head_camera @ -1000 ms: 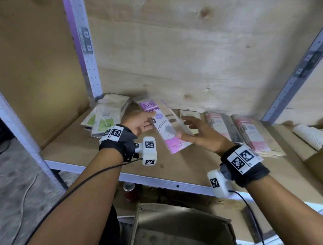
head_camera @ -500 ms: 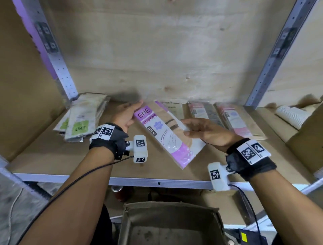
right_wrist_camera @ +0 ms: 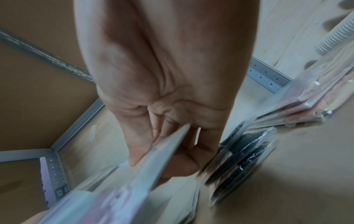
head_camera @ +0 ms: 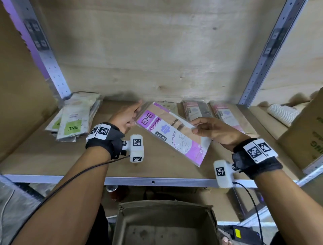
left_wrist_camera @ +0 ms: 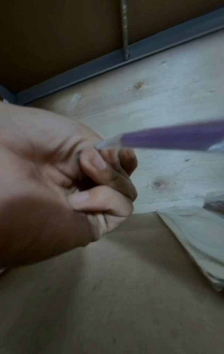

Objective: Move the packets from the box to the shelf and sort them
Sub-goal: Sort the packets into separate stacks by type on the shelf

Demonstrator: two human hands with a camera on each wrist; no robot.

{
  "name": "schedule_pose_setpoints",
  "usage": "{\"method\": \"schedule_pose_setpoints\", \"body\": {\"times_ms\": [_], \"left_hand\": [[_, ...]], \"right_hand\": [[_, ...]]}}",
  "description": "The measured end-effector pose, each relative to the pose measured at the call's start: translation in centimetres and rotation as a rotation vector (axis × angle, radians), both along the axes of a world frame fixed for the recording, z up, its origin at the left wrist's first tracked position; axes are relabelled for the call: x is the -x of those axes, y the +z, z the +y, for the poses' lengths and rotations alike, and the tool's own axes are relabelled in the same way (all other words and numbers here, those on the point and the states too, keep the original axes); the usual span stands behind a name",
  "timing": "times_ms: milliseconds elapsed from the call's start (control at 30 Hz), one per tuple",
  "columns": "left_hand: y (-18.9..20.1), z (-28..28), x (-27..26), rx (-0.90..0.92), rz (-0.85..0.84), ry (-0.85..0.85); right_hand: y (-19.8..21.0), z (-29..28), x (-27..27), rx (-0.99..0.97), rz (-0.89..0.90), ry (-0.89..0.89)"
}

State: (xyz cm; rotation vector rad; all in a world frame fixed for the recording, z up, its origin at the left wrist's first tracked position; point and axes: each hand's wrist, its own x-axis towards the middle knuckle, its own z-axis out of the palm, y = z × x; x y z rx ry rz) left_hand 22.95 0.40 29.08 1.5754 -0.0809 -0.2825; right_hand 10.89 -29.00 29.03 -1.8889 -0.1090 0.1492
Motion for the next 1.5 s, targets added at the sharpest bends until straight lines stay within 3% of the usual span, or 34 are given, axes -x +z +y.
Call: {"method": "schedule_pose_setpoints", "body": {"times_ms": [133,300,367,500,667,833,1167,1500], "left_hand": [[-0.2,0.4,0.0,0.037,0.062,-0.031],[-1.4,0.6,-0.5,0.052,0.128,0.185],[-1.8,0.4,-0.6,0.066,0.112,0.184],[-2.1,-0.6,0.8,-0.045,0.093,0.016],[-1.5,-2.0,2.9,-0.123,0.106,-0.344],[-1.3,-1.7,3.2,-0.211,0.03,-0.41],[-1.7,0.6,1.1,-0.305,-0.075,-0.129],[-2.6,4.7,-1.9,-0.491,-0.085,0.162]], "right_hand": [[-0.2,0.3,0.2,-0.015,0.011,-0.002],[0.0,0.9,0.2,-0.104,0.04,-0.031],[0.2,1.0,0.0,-0.177,0.047,-0.109],[0.5,2.0,-0.5,-0.453,0.077,-0.284],[-0.3,4.8,-1.1,-0.322,0.051,-0.363],[-1.1,6.5,-2.0,-0.268,0.067,-0.405],[-0.8,8.1,-4.4,-0.112,0.169,-0.342],[-0.9,14.8,-9.6,0.223,0.136,-0.324]]}}
